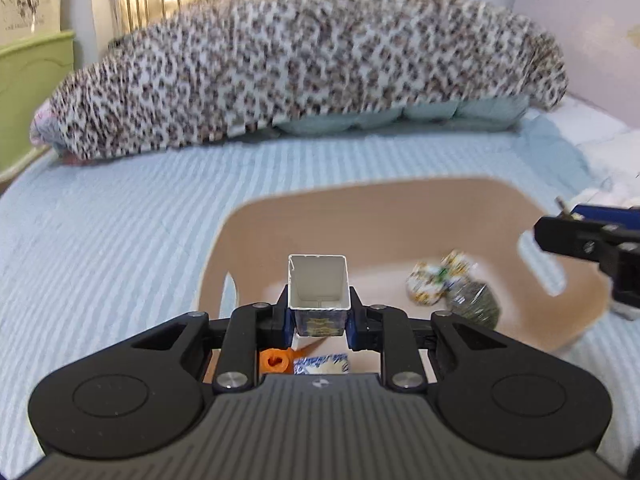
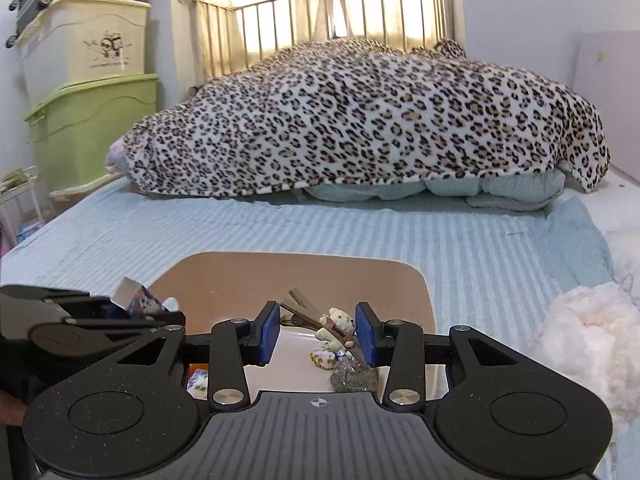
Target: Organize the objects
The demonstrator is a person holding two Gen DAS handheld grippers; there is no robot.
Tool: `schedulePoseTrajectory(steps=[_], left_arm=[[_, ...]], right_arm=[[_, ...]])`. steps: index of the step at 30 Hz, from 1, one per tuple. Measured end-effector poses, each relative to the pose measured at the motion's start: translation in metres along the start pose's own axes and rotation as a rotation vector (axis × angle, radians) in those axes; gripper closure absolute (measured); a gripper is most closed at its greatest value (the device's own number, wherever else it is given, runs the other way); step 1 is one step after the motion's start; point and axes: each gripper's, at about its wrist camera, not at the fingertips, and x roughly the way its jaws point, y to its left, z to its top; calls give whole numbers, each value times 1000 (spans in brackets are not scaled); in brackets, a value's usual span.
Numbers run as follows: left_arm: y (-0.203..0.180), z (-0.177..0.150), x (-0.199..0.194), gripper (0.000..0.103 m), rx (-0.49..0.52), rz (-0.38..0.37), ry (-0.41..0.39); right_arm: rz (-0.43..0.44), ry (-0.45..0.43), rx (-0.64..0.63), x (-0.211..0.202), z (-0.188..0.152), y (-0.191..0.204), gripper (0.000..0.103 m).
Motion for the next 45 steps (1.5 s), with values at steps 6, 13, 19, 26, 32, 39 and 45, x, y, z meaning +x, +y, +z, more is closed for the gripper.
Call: schedulePoseTrajectory(steps=[6, 13, 19, 26, 32, 39, 45], left_arm=[[6, -12, 44, 77, -4, -3, 127], [7, -17, 42, 59, -18, -34, 177], [5, -13, -3, 21, -19, -12, 93], [12, -16, -42, 21, -69, -16, 104], [17, -30, -80, 21, -75, -8, 87], [18, -53, -123, 21, -49, 0, 73], [18, -71, -159, 21, -28, -18, 64]], right_arm=[[-51, 93, -12, 36, -20, -3, 65], [-66, 122, 17, 37, -27, -8, 48], [-61, 128, 49, 12, -20, -7, 32], [-60, 140, 61, -32, -20, -5, 24], [-69, 136, 37, -71, -30, 5, 21], [-55, 154, 37, -105, -45, 16, 15], [-43, 148, 42, -131, -57, 23, 11]])
